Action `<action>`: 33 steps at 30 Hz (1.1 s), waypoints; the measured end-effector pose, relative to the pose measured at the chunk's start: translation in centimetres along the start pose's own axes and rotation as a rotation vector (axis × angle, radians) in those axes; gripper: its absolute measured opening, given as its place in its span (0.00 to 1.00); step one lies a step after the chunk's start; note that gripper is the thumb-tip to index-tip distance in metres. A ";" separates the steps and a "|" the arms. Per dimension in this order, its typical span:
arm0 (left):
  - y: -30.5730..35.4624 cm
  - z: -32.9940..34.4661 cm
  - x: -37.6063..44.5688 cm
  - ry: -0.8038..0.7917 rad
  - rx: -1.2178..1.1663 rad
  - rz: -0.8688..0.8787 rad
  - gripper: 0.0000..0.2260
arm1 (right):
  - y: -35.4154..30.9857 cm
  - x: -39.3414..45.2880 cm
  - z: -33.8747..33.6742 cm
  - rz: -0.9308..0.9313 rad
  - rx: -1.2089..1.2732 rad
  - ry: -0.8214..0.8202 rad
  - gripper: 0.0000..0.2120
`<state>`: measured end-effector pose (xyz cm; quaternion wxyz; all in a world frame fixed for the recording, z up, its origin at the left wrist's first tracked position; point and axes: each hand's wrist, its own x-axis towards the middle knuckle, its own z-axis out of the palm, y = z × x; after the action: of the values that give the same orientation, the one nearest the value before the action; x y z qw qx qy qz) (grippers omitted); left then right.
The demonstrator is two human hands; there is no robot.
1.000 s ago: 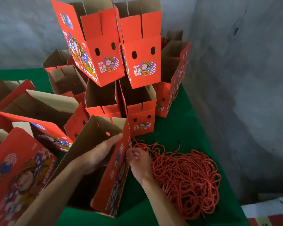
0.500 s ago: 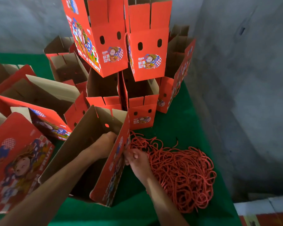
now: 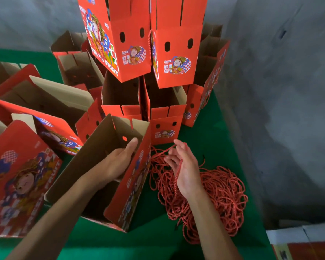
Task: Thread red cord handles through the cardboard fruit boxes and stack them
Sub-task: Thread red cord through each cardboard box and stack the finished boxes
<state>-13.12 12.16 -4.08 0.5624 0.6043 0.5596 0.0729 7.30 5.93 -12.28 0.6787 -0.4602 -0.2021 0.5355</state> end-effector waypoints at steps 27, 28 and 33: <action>-3.0 1.2 -2.9 -0.047 -0.041 -0.195 0.24 | 11.7 -1.6 -7.6 -0.042 -1.706 -0.106 0.09; -2.9 1.5 -2.9 -0.007 -0.038 -0.185 0.25 | 11.8 -1.5 -7.4 -0.039 -1.728 -0.104 0.08; -2.8 2.0 -2.5 0.033 -0.073 -0.175 0.27 | 11.1 -1.9 -6.9 -0.012 -1.536 -0.089 0.08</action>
<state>-14.27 8.35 -5.60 0.5790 0.5310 0.6164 0.0535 5.96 1.40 -24.63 0.1625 -0.7794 -0.5468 0.2591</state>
